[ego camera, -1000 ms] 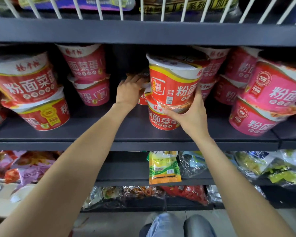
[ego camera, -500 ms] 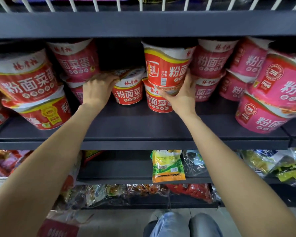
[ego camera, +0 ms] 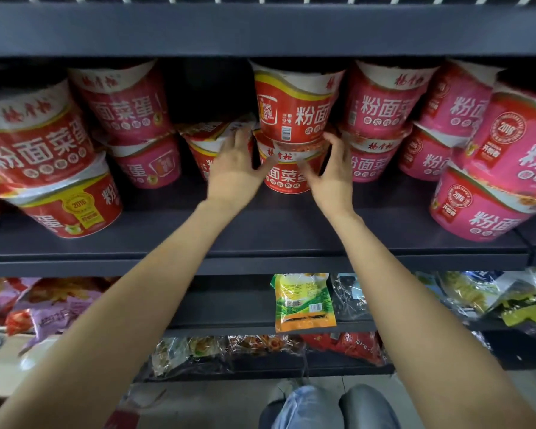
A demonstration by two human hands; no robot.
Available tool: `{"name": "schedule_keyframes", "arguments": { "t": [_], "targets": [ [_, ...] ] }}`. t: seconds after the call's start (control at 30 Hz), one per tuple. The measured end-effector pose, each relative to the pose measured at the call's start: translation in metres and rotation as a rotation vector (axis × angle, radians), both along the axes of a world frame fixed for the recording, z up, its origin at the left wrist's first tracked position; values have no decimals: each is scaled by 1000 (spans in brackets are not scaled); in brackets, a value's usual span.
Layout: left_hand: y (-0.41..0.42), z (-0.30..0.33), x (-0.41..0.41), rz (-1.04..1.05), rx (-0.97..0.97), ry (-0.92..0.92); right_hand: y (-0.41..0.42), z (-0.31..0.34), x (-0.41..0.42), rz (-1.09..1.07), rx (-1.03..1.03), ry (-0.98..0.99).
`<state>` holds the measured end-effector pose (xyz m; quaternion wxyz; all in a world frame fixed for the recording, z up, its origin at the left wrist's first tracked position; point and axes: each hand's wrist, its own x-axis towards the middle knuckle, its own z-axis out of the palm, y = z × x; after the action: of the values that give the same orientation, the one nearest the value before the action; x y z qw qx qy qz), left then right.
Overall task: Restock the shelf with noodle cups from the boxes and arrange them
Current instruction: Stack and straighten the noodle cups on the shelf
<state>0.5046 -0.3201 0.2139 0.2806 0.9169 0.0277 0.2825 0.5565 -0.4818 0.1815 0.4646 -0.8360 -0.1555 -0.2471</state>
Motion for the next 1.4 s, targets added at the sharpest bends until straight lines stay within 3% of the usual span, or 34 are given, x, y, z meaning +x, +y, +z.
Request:
{"name": "schedule_keyframes", "arguments": {
  "t": [0.07, 0.2, 0.37, 0.63, 0.73, 0.87, 1.0, 1.2, 1.27, 1.33, 1.4],
  "targets": [
    [-23, -6, 10, -85, -256, 97, 0, 2, 1, 32, 21, 26],
    [-21, -12, 27, -172, -421, 114, 8, -8, -9, -8, -6, -72],
    [-7, -1, 49, -227, -353, 202, 21, -3, -12, -59, -142, -72],
    [-7, 0, 57, -60, -143, 109, 2, 16, 24, -261, -178, 12],
    [-13, -7, 56, 50, -263, -10, -2, 16, 29, -237, -238, -65],
    [-19, -8, 60, 83, -383, 2, -5, 21, 33, -171, -271, -57],
    [-20, -9, 58, 83, -244, -71, -6, 23, 33, -85, -189, -9],
    [-12, -33, 35, -25, 57, -142, -17, 29, 36, 229, 5, 252],
    [-4, -24, 36, -18, 210, -195, -19, 36, 38, 217, -111, 253],
    [4, -8, 43, -33, 312, -254, -17, 41, 38, 93, -312, 123],
    [7, 3, 50, -58, 379, -192, -15, 44, 38, 4, -363, 9]
  ]
}}
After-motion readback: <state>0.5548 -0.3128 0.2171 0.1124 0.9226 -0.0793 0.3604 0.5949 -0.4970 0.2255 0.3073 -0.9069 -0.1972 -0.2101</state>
